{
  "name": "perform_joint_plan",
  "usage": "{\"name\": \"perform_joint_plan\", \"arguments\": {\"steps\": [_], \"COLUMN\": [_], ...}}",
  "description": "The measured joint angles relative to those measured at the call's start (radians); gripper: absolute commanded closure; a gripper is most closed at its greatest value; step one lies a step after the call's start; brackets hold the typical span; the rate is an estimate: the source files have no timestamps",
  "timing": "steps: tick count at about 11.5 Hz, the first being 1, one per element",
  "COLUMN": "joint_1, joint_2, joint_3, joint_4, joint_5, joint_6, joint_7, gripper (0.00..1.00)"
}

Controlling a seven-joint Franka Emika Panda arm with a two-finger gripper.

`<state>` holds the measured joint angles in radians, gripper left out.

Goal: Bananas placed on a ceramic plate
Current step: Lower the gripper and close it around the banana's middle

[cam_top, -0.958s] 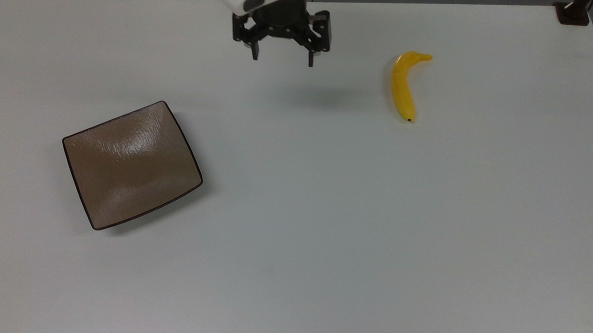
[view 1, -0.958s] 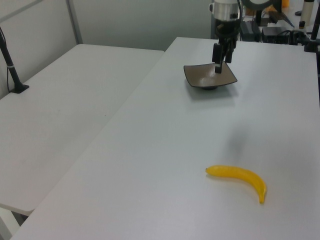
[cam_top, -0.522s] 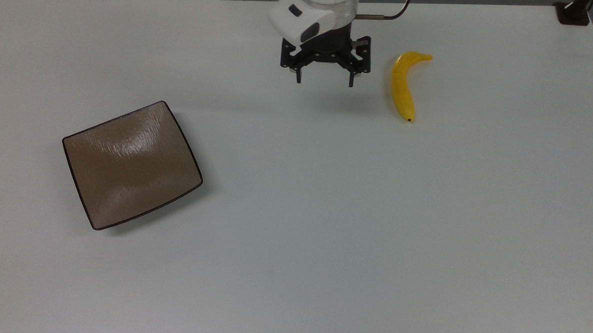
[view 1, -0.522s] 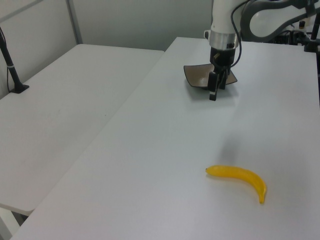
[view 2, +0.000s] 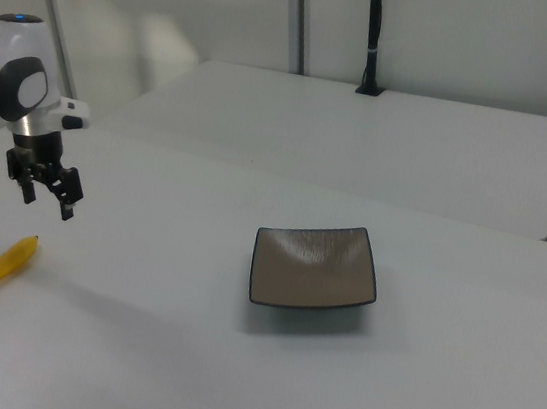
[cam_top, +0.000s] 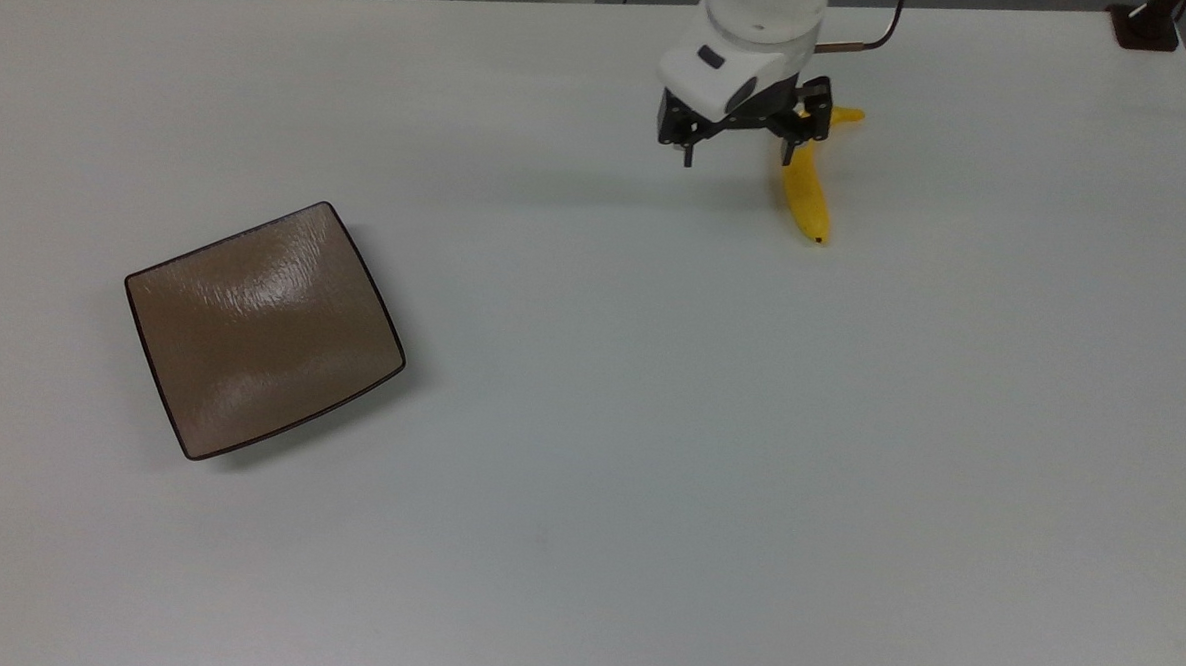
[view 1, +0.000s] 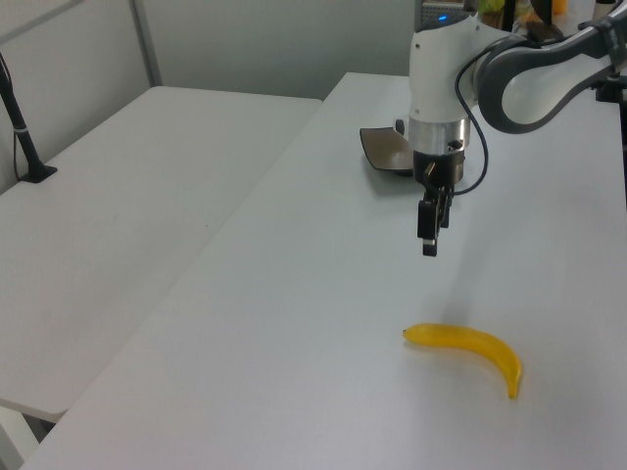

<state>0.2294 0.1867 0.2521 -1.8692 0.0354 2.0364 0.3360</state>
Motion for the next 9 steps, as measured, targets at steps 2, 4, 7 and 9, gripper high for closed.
{"name": "perform_joint_plan", "arguments": {"steps": [2,4,7,9], "joint_1": [0.021,0.035,0.060,0.069], "joint_2": [0.004,0.013,0.057,0.090], "joint_3": [0.038,0.068,0.089,0.090], "joint_4": [-0.016,-0.047,-0.096,-0.101], "joint_5": [0.000,0.000,0.000,0.000], "joint_6": [0.000,0.022,0.089,0.095], "joint_7": [0.003,0.004,0.004,0.004], "gripper": [0.00,0.00,0.00,0.00]}}
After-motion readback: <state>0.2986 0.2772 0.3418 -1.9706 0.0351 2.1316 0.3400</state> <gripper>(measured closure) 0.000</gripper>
